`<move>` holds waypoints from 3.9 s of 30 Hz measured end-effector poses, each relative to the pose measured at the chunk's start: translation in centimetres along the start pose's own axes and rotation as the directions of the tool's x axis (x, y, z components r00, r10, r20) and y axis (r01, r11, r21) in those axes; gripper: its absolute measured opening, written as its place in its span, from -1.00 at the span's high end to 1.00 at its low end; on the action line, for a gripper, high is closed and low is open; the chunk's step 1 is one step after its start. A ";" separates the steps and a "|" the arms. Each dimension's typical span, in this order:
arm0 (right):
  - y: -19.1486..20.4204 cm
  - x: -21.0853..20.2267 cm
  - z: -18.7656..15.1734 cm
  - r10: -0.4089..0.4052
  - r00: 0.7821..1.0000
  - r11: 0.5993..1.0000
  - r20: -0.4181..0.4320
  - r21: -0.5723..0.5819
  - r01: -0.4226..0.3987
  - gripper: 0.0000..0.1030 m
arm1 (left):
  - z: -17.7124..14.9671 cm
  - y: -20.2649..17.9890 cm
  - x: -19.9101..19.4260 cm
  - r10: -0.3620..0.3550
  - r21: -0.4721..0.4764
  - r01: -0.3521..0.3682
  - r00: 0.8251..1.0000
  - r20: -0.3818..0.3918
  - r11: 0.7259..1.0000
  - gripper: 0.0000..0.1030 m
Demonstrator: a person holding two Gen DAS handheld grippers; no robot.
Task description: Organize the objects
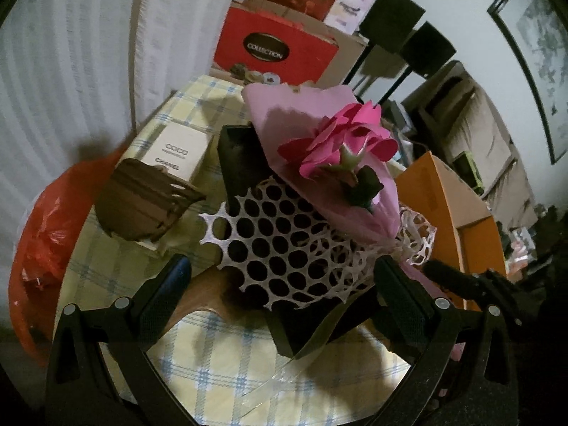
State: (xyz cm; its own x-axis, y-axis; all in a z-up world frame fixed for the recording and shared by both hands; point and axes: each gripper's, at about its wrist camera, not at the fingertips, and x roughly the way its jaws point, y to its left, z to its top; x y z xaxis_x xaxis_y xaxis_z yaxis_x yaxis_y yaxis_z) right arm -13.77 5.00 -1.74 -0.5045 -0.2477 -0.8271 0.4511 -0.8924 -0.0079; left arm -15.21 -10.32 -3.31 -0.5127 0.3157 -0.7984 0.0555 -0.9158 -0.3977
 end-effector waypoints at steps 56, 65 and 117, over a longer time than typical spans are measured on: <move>-11.8 -14.8 1.6 -0.164 0.951 0.986 0.263 0.077 0.149 0.56 | 0.2 -13.1 -6.9 -0.177 0.166 0.164 0.982 0.070 0.972 -0.65; -14.8 -11.5 -0.9 -0.157 0.958 0.986 0.241 -0.014 0.166 0.55 | -1.1 -17.5 -3.9 -0.196 0.217 0.187 0.981 0.016 0.958 -0.65; -14.9 -11.3 -6.5 -0.179 0.981 0.976 0.071 0.135 0.168 -0.08 | -2.6 -11.7 -4.7 -0.013 0.278 -0.005 0.998 0.062 0.961 -0.94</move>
State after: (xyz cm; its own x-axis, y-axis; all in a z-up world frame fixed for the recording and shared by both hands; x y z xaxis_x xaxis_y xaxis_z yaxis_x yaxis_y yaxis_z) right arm -10.00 23.52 4.02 -0.6279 -0.1101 -0.7704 0.2561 -0.9640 -0.0710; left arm -11.26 -0.44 3.94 -0.5659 0.3117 -0.7633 -0.1821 -0.9502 -0.2530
